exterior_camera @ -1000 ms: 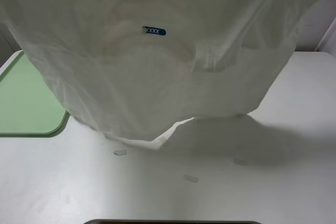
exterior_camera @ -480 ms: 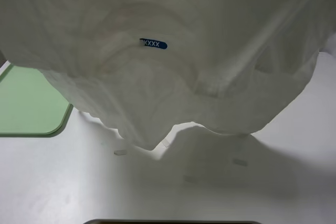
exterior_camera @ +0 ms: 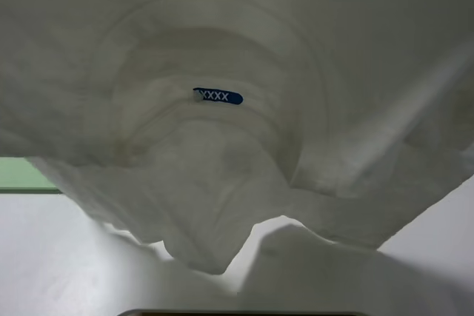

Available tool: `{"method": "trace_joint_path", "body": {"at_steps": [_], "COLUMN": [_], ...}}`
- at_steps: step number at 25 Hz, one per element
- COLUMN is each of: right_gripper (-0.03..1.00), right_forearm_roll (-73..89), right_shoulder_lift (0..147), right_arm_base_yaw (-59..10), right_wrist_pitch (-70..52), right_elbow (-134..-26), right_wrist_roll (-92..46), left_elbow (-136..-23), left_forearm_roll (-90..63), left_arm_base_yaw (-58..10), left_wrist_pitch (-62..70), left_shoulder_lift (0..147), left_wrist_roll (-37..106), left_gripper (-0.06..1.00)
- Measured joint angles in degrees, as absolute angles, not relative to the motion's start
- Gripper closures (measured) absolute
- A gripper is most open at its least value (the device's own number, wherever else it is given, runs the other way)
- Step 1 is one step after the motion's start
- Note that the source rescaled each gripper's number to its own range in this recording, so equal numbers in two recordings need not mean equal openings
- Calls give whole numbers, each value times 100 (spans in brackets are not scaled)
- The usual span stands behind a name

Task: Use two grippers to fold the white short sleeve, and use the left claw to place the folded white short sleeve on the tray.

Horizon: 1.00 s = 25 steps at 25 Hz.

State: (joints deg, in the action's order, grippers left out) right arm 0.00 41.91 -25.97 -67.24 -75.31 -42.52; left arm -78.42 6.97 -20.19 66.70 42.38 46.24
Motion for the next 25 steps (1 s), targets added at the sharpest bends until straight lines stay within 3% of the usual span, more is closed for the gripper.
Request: {"method": "trace_joint_path", "body": {"at_steps": [17,25], "right_gripper": [97,97], "right_forearm_roll": [376,-34], "right_shoulder_lift": [3117,3117], "right_arm_base_yaw": [-2597,-2597], "right_wrist_pitch": [-6839,-6858], "right_elbow": [-7538,-7253], "right_wrist_roll": [-3952,-3790], "left_elbow": [-7792,-6567], "left_forearm_roll": [219,213], "left_arm_base_yaw": [-2019,-2019], "left_wrist_pitch": [6670,6659], "left_shoulder_lift": [3146,2976], "left_wrist_roll": [4387,4343], "left_gripper": [94,94]}}
